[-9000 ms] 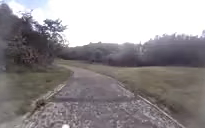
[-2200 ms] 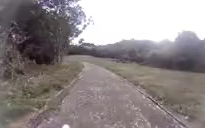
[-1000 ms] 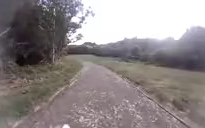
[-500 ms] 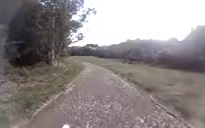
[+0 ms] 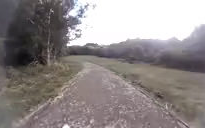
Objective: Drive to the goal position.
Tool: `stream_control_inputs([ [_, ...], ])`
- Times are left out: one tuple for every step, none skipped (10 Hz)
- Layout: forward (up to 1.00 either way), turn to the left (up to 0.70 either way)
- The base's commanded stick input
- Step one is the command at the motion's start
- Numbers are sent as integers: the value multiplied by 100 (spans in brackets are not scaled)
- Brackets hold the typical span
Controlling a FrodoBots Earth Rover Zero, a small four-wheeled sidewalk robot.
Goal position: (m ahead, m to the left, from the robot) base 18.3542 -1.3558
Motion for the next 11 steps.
stream_control_inputs([
  [100,2],
  [100,3],
  [100,2],
  [100,2],
  [100,2],
  [100,2],
  [100,2],
  [100,2],
  [100,2],
  [100,2],
  [100,2],
])
